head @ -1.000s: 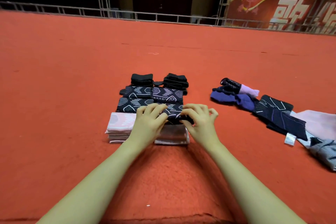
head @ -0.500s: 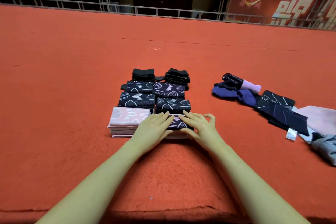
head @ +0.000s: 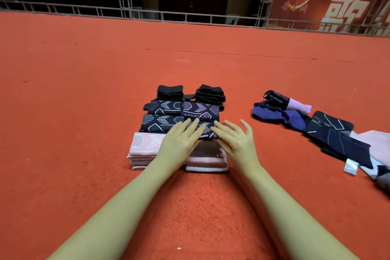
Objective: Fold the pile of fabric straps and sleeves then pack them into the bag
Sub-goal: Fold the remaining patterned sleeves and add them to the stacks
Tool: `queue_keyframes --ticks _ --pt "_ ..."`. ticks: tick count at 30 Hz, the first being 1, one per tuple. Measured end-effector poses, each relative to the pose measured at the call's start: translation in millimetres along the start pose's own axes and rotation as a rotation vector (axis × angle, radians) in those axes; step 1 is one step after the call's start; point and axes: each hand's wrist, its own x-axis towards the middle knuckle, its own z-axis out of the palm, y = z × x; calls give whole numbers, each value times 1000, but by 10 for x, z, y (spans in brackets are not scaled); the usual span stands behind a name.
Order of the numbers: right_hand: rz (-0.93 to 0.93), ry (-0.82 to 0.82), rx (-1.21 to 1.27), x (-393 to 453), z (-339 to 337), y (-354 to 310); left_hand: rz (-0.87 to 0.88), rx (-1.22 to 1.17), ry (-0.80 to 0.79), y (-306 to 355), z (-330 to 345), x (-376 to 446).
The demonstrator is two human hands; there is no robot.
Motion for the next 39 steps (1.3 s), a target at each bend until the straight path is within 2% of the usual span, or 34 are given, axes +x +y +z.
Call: queue_keyframes --ticks 3,8,13,18,21,31,36,39 --pt "-23 -68 -39 -1 37 51 31 14 -81 -20 61 -29" --pt "2 -272 10 -239 59 73 74 -92 -256 52 73 -209" --pt "111 -326 37 -346 36 -42 27 -38 -271 166 0 -282" --pt "215 -483 35 -428 31 -174 -100 -12 -330 320 -34 -340" --pt "228 -569 2 -400 -24 -187 -116 -9 -339 326 -43 -321" --pt "365 -244 12 -565 -351 120 -89 -64 -294 692 -63 94" --pt "506 -154 -53 -777 -689 610 -25 -188 -380 1213 131 487" --pt "555 -112 -172 -993 -898 926 2 -342 -462 1628 307 690"
